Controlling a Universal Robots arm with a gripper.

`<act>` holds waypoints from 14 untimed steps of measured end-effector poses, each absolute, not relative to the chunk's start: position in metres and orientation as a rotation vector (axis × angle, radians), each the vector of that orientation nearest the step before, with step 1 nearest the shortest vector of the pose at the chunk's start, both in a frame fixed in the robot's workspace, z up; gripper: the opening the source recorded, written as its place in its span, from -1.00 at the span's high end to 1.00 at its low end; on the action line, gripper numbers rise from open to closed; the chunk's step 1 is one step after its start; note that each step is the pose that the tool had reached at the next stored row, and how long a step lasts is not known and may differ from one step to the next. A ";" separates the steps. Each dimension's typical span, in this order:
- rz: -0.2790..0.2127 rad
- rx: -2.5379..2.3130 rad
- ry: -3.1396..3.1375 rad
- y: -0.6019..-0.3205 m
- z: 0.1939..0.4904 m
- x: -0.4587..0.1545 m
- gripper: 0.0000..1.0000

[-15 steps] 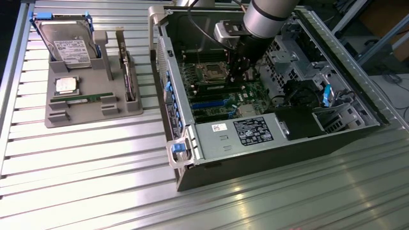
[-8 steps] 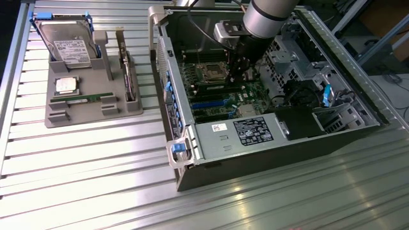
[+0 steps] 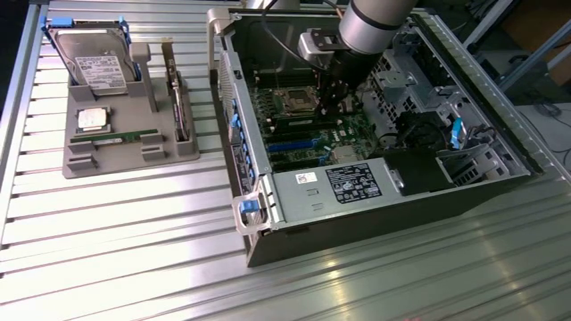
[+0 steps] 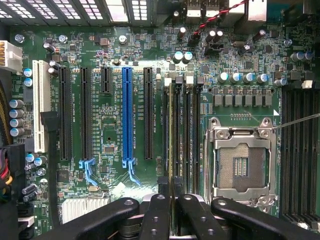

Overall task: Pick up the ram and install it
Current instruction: 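Insert the ram into the slot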

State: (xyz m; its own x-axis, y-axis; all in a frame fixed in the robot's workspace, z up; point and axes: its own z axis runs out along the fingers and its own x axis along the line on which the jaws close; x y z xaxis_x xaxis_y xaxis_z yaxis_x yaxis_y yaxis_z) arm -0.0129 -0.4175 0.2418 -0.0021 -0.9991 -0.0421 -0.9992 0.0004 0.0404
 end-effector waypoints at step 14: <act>0.092 -2.218 2.221 -0.418 0.242 -0.014 0.75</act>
State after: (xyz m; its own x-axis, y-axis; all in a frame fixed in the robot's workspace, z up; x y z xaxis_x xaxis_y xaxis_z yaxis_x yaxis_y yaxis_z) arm -0.0143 -0.4175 0.2417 -0.0022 -0.9991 -0.0423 -0.9992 0.0005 0.0403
